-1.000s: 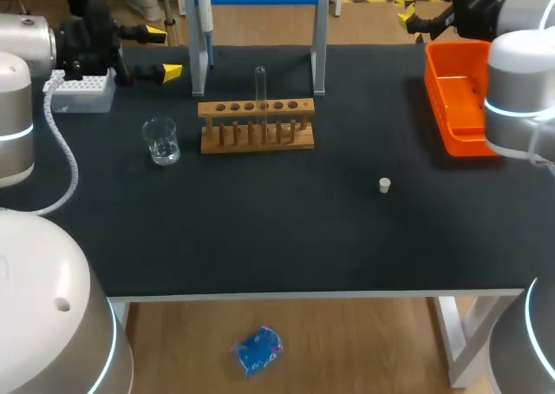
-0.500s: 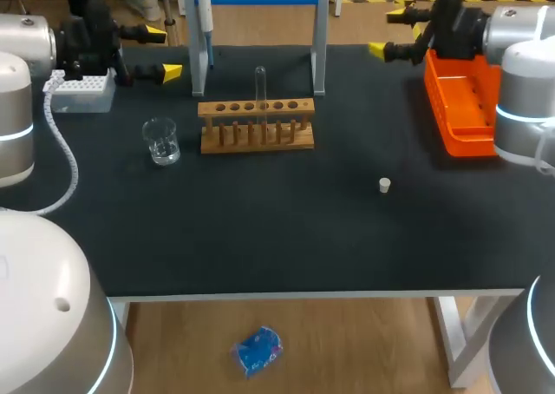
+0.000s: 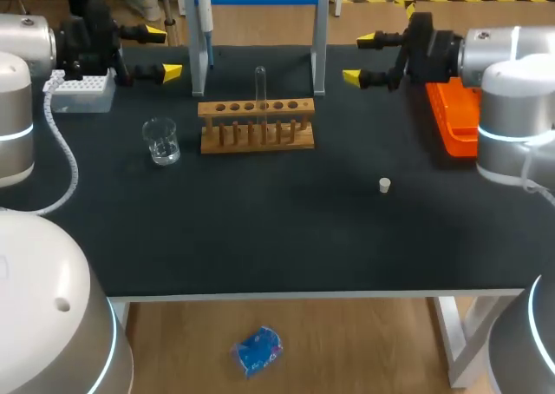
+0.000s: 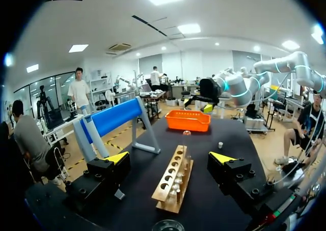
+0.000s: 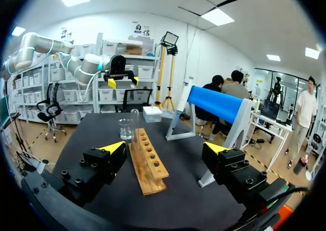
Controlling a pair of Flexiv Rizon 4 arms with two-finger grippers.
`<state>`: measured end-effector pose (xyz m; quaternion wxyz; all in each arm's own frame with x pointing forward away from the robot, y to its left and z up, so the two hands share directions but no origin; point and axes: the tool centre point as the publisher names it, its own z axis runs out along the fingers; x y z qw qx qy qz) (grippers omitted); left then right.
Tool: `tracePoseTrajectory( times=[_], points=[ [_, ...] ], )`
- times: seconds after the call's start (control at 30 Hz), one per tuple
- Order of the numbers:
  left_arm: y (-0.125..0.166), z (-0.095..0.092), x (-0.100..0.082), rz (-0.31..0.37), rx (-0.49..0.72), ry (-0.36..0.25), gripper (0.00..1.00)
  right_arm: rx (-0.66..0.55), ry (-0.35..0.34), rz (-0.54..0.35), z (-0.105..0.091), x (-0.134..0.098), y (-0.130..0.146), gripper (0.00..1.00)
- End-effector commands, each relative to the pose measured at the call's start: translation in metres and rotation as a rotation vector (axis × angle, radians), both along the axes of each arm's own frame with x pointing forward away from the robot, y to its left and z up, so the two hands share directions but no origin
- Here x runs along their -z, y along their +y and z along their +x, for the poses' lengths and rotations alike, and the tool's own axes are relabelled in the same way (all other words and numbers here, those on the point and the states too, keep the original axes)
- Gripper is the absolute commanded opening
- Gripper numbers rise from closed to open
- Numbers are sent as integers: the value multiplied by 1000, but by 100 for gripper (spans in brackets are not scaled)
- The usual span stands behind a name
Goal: Invert the test tube, pick up the pipette, mount the tip to pipette, aspirate from beaker and dispense into the tube, eject the tip, return the pipette, and cap with the stopper.
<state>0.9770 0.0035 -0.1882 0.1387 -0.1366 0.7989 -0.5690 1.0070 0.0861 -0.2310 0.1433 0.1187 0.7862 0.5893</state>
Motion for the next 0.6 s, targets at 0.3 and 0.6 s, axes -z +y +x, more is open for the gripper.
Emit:
tracePoseTrajectory(
  times=[0.3,0.6],
  points=[
    [1,0,-1,2,3,3,100,-6,-4,6,-2,1,-4,100],
    [1,0,-1,2,3,3,100,-231,23,161,-11,12,43,100]
  ],
)
